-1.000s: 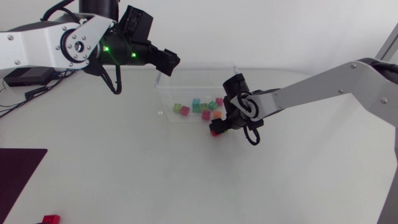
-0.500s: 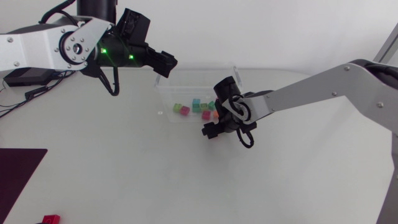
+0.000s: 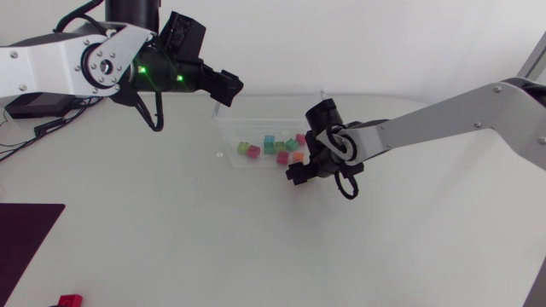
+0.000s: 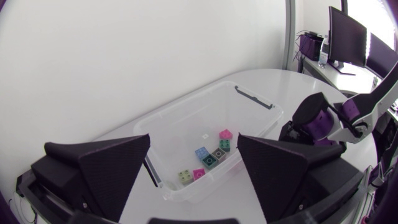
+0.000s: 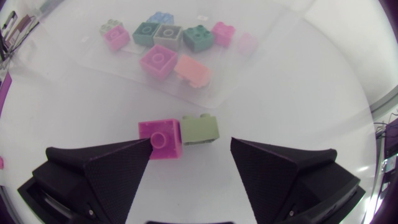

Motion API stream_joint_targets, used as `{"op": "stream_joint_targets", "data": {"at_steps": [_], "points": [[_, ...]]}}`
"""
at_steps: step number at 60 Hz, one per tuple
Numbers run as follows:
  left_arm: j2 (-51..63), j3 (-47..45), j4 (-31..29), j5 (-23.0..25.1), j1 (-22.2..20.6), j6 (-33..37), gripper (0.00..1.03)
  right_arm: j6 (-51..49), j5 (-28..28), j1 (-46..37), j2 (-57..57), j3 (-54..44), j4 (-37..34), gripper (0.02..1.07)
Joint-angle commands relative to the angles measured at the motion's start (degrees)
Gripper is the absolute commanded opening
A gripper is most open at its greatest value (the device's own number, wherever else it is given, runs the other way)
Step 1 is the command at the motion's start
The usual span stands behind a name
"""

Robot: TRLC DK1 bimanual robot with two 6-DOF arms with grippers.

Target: Pick up the duplo bricks and place them in the container

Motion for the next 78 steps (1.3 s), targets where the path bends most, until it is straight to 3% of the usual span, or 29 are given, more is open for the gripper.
{"op": "stream_joint_targets", "data": {"at_steps": [1,30,43,53,70,73,78], "points": [[-0.26,-1.00,0.42,0.73,-0.14,-0.78,0.98,0.81,-0.76,-0.86,-2.10,-1.65,1.24,0.93],[-1.23,-1.00,-0.55,0.65,-0.23,-0.69,0.98,0.46,-3.05,-0.86,-7.02,-4.99,1.77,0.93],[-1.66,-1.44,-1.08,0.65,-0.05,-0.34,0.98,-2.61,-6.48,-1.48,-4.12,-5.52,-4.74,0.93],[-1.66,-1.44,-2.48,1.26,-0.58,0.28,0.98,-4.37,-8.50,-3.15,-9.30,-9.39,-3.42,0.93],[-2.54,-2.15,-3.62,1.53,-1.90,0.89,0.98,-9.03,-7.27,2.74,-12.20,-14.22,-0.25,0.94],[-2.72,-2.41,-3.89,1.53,-1.81,1.16,0.98,-9.82,-7.27,3.53,-9.65,-12.90,-3.16,0.94],[-3.33,-2.59,-5.91,2.49,-1.90,2.21,0.98,-10.00,-7.62,3.01,-13.08,-14.13,-1.92,0.97]]}}
